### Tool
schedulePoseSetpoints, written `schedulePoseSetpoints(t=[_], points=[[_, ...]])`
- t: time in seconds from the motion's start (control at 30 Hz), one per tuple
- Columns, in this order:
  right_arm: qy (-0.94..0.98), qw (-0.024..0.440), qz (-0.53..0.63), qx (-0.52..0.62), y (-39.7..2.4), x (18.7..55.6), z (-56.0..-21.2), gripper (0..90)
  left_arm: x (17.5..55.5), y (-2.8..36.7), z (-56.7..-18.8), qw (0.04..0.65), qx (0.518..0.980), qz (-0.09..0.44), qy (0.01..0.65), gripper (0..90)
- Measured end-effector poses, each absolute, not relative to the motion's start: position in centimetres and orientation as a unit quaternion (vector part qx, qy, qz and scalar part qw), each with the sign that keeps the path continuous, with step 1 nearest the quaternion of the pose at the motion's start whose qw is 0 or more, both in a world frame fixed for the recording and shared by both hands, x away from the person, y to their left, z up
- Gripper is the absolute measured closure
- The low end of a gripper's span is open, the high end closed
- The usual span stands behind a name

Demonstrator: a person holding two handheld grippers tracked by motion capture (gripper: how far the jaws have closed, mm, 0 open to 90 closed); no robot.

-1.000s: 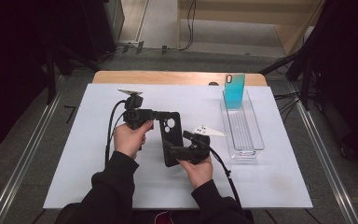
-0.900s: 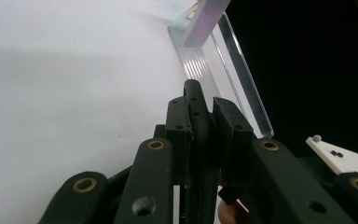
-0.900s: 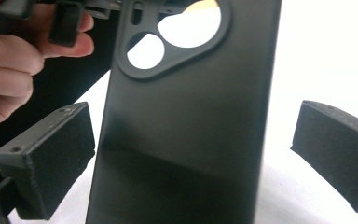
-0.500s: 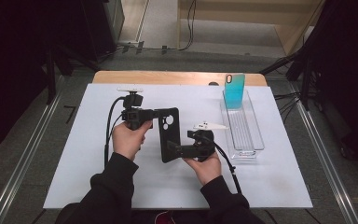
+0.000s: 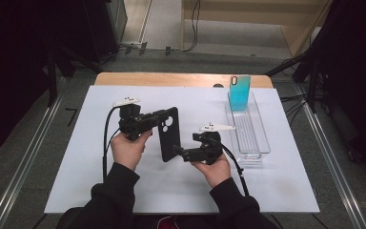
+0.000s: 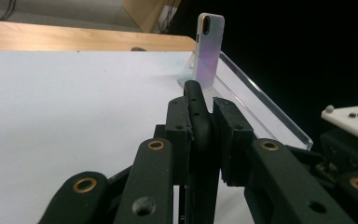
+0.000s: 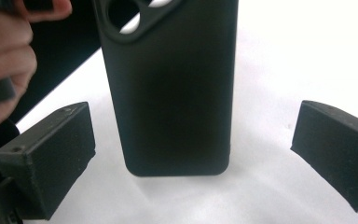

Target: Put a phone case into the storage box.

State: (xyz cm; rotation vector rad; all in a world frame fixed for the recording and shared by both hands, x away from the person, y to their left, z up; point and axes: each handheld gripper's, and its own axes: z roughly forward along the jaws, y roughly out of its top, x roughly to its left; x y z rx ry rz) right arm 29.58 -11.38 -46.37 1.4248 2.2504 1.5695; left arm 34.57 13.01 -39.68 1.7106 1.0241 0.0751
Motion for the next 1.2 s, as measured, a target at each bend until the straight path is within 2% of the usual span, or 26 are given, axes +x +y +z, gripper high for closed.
schedulePoseSetpoints(t=[0.43, 1.2], points=[[0.748, 0.062, 0.493, 0.440, -11.9, 29.2, -45.4, 0.0, 33.5, 12.1, -40.9, 0.536, 0.727, 0.016, 0.430, 77.7], [0.755, 0.080, 0.466, 0.454, -11.0, 29.6, -43.2, 0.0, 32.3, 10.2, -41.0, 0.535, 0.725, -0.002, 0.433, 77.7]])
